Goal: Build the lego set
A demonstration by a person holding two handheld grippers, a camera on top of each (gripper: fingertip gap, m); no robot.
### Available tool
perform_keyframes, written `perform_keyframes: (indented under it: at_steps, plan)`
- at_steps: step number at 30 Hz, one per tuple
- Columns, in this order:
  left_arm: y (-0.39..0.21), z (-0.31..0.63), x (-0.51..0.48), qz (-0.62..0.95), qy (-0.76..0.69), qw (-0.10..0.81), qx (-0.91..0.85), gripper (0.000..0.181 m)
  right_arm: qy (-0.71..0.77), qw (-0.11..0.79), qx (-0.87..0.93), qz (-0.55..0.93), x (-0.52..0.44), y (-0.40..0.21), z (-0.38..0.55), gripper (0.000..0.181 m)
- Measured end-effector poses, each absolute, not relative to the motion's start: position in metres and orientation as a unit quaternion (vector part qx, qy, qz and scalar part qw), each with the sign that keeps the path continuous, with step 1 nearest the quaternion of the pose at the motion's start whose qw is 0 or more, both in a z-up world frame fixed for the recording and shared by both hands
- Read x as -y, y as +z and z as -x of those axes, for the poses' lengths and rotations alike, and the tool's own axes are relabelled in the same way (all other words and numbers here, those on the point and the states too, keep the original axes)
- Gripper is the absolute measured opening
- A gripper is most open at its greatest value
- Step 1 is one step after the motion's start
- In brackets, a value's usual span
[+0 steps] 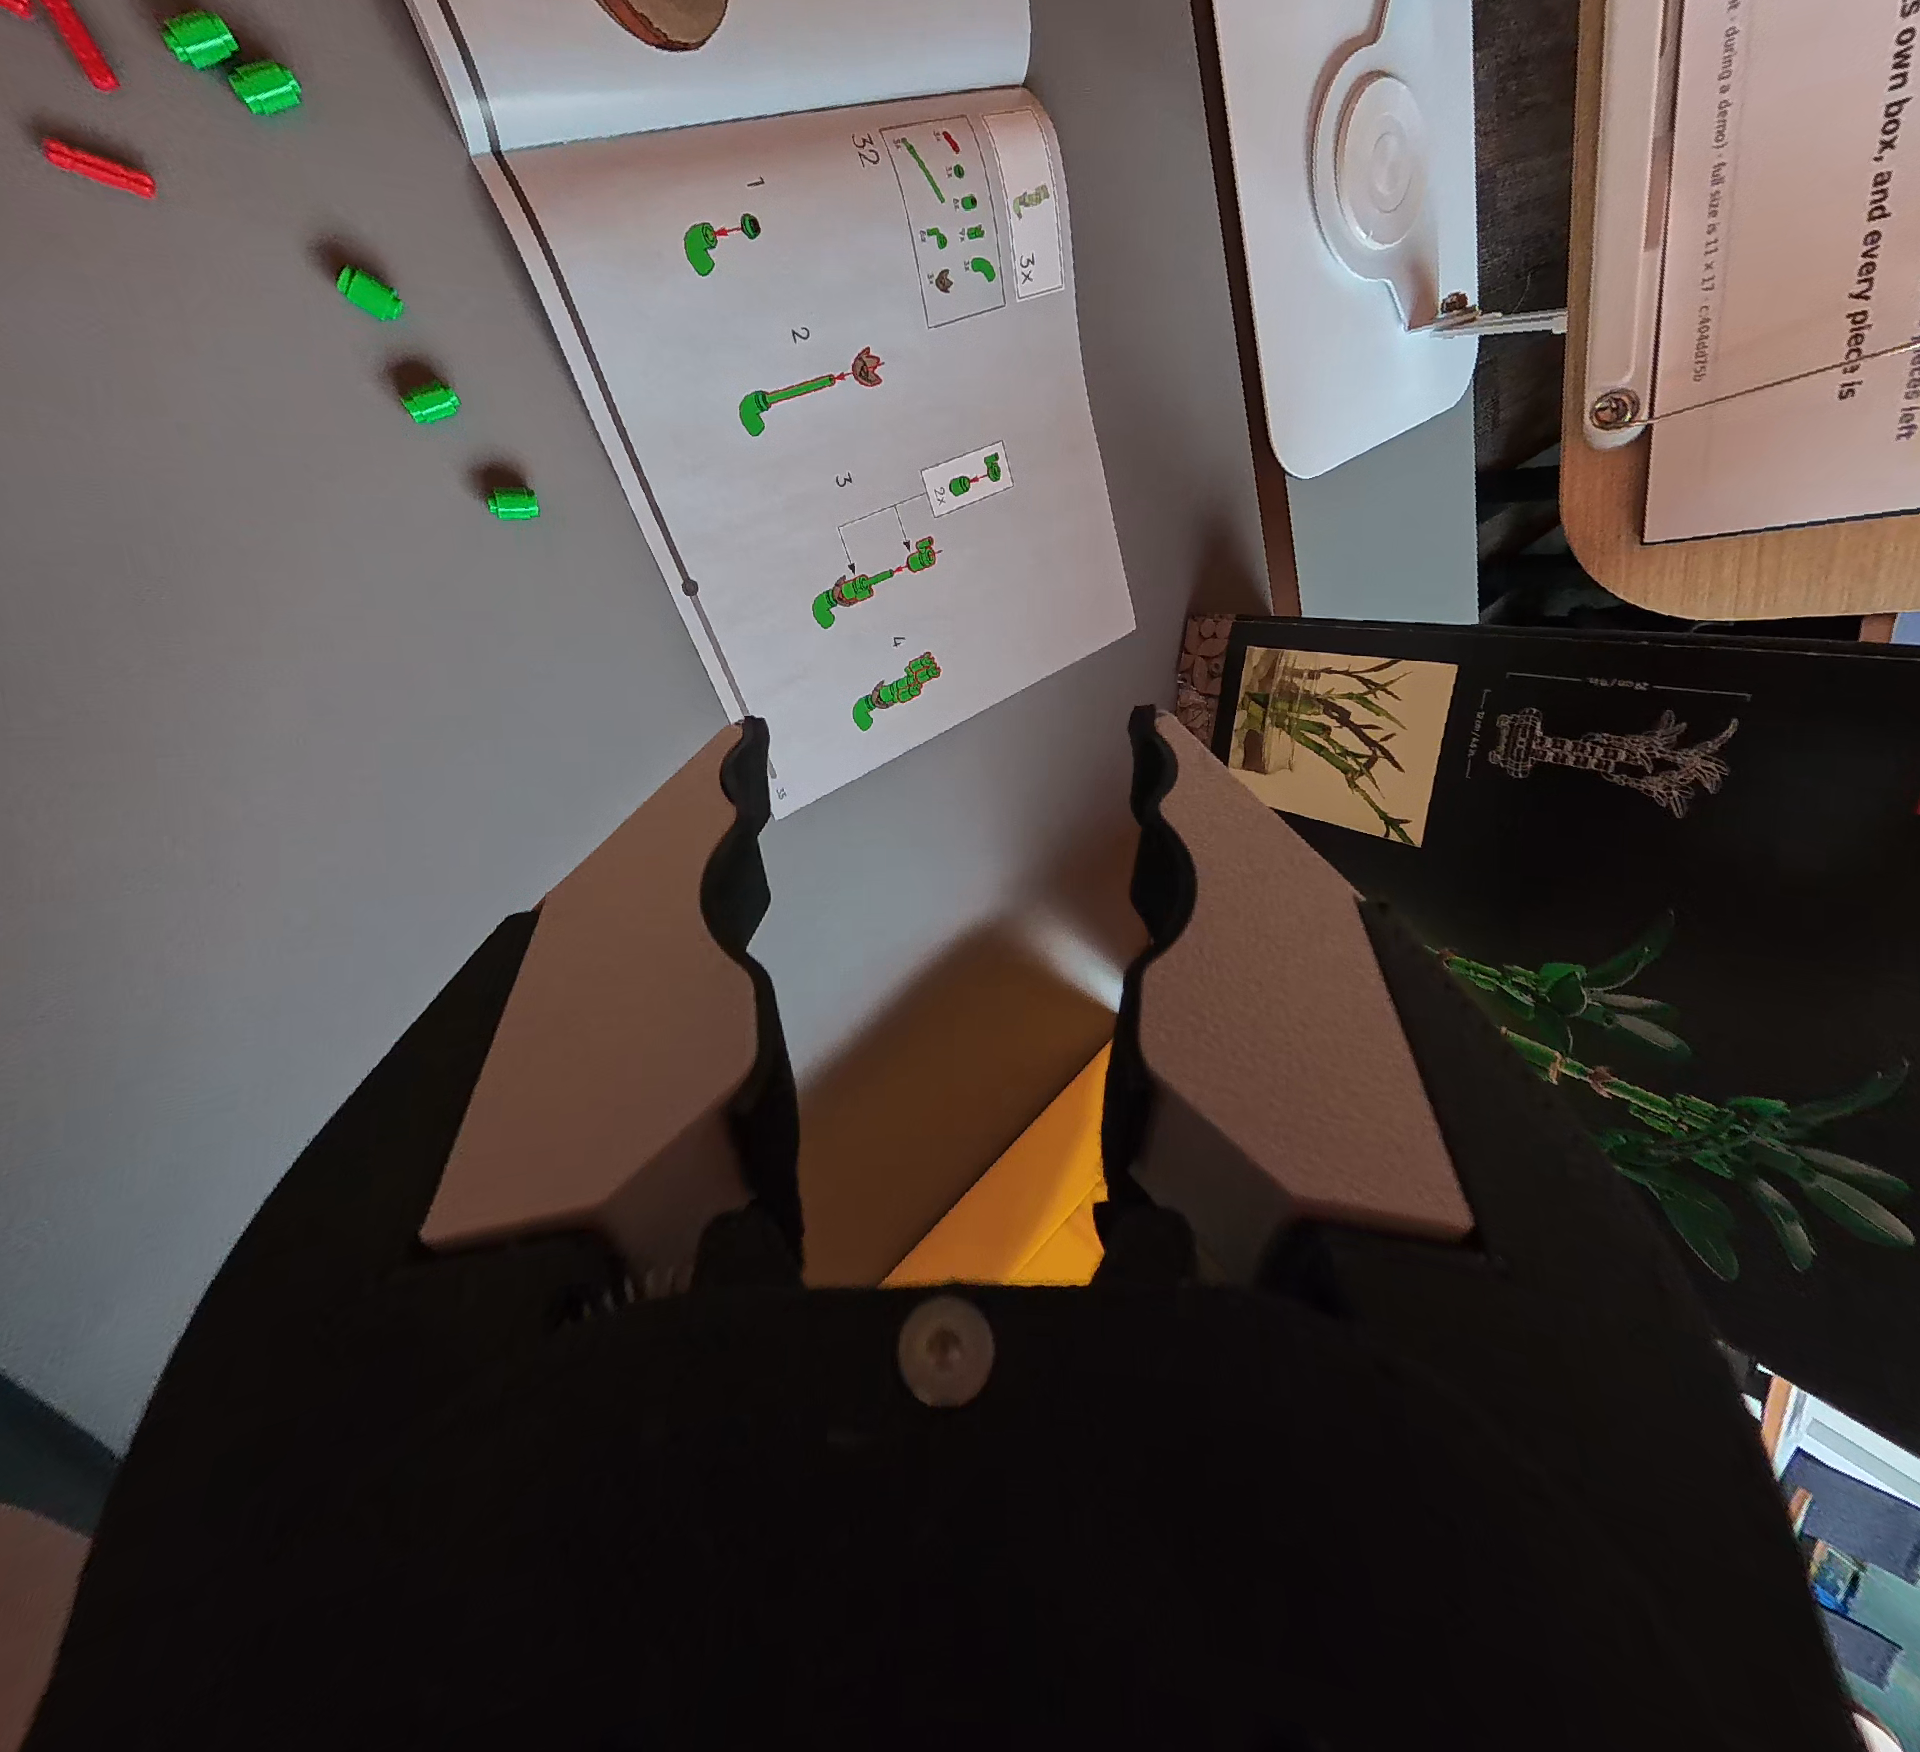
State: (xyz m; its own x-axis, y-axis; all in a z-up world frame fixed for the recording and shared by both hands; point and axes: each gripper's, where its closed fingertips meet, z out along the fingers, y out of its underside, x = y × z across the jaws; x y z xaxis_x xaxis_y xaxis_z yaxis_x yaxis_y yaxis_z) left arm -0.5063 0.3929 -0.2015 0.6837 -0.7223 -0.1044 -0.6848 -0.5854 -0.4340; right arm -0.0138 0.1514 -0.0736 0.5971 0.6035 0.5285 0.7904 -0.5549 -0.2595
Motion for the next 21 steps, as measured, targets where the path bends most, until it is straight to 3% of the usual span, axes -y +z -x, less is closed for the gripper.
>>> perform_keyframes:
  at_steps: [10,16,21]
  plan:
    - [-0.172,0.518,-0.396,0.887,-0.016,0.264,-0.379,0.008,-0.193,0.24,0.407,0.86,-0.152,-0.074,0.015,0.07]
    - [-0.079,0.493,-0.39,0.84,-0.02,0.391,-0.377,0.009,-0.194,0.239,0.408,0.86,-0.151,-0.074,0.014,0.07]
    - [0.011,0.382,-0.313,0.718,-0.139,0.469,-0.495,0.009,-0.194,0.246,0.4,0.861,-0.15,-0.07,0.011,0.07]
